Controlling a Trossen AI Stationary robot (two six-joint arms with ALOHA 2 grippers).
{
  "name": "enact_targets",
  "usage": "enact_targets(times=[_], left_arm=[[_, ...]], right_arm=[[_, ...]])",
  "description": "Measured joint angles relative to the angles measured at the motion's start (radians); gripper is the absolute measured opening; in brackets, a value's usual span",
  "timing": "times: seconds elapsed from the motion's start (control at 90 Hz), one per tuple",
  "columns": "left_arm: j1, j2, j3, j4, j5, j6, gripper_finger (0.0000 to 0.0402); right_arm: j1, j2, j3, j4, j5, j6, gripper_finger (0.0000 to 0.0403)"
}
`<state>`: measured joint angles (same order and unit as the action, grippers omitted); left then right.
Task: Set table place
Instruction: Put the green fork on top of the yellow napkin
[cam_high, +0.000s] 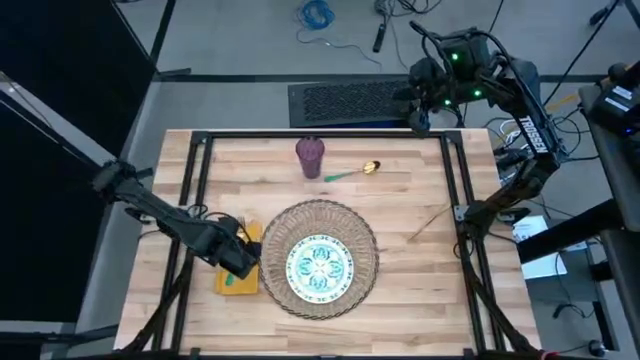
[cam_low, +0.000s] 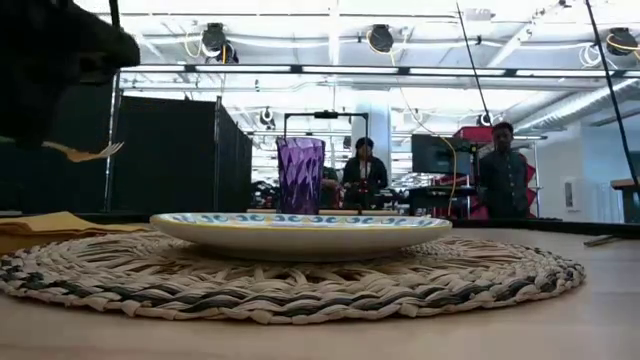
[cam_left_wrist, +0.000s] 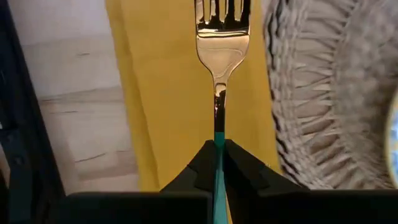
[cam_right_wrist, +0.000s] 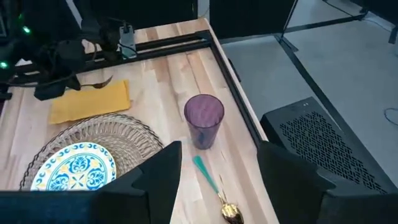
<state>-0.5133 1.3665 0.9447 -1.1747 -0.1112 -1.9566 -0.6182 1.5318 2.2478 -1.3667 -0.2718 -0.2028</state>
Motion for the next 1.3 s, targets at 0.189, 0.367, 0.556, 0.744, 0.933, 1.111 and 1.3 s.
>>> enact_targets(times=[0.189,0.367,0.556,0.744,0.933,1.111,1.3], left_arm=[[0.001,0.054,-0.042,0.077,0.027,-0.001,0.0],[0.01,0.068,-0.104,0.114,0.051,-0.001,0.0],[0.015,0.068,-0.168,0.21,0.078,-0.001,0.0],[0.024,0.068,-0.201,0.24,0.08,-0.001,0.0],[0.023,0.068,-0.236,0.292,0.077,-0.025,0.0],[0.023,0.068,-0.237,0.327,0.054,-0.028,0.0004],[0.023,0.068,-0.237,0.331,0.05,-0.027,0.004]], right_arm=[[-0.001,0.0,0.0,0.0,0.0,0.0,0.0196],[-0.001,0.0,0.0,0.001,0.0,0.0,0.0196],[-0.001,0.0,0.0,0.001,0.0,0.0,0.0196],[-0.001,0.0,0.0,0.001,0.0,0.0,0.0196],[-0.001,0.0,0.0,0.001,0.0,0.0,0.0196],[-0.001,0.0,0.0,0.0,0.0,0.0,0.0196],[-0.001,0.0,0.0,0.0,0.0,0.0,0.0196]])
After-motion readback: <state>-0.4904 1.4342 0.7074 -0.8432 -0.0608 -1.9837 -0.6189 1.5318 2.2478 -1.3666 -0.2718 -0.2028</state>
